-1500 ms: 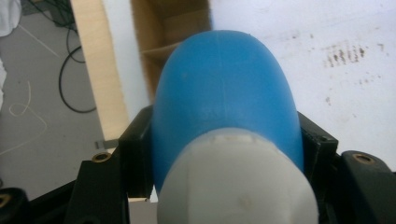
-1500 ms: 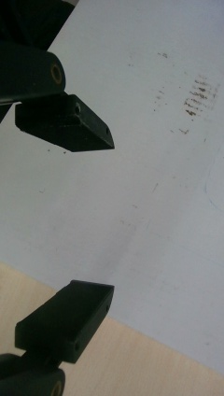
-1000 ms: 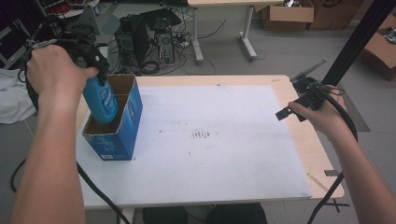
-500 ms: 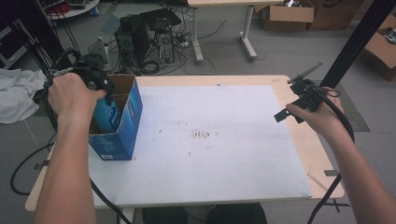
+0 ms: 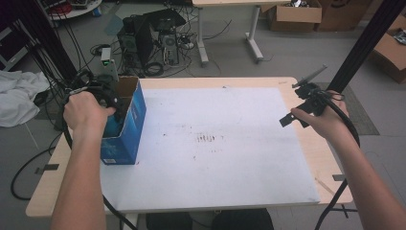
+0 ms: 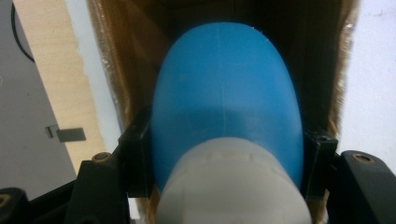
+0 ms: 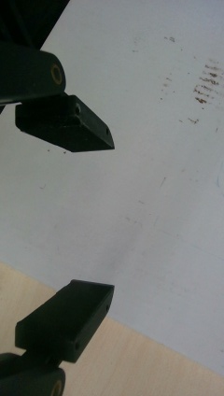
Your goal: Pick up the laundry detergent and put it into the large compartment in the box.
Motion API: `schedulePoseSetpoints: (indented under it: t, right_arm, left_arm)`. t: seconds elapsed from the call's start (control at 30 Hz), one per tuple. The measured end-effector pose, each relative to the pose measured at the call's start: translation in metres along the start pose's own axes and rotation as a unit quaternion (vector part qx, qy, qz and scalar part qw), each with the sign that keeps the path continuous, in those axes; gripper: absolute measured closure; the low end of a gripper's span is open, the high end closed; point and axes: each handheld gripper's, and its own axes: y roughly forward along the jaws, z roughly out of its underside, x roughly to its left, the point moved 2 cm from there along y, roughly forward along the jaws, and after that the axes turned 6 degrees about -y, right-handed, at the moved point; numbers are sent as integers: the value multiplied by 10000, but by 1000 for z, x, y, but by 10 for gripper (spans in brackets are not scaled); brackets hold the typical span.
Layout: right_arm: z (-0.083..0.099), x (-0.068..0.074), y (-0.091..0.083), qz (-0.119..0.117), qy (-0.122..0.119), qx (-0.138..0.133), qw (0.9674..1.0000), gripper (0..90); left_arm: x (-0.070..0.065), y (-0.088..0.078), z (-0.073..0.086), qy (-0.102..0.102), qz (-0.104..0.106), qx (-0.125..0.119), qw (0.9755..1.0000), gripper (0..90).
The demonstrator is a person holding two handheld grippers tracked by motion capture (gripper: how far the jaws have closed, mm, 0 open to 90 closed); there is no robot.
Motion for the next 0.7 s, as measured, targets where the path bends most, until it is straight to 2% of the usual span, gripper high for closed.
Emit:
schedulePoseSetpoints:
  t: [0.37,0.7]
  right_arm:
    - [0,0,2,14,2,19,10000,256]
    - [0,2,3,14,-4,24,10000,256]
  left_arm:
    - [-2,17,-1,31,23,82,10000,380]
    - [-2,18,0,1,29,49,10000,380]
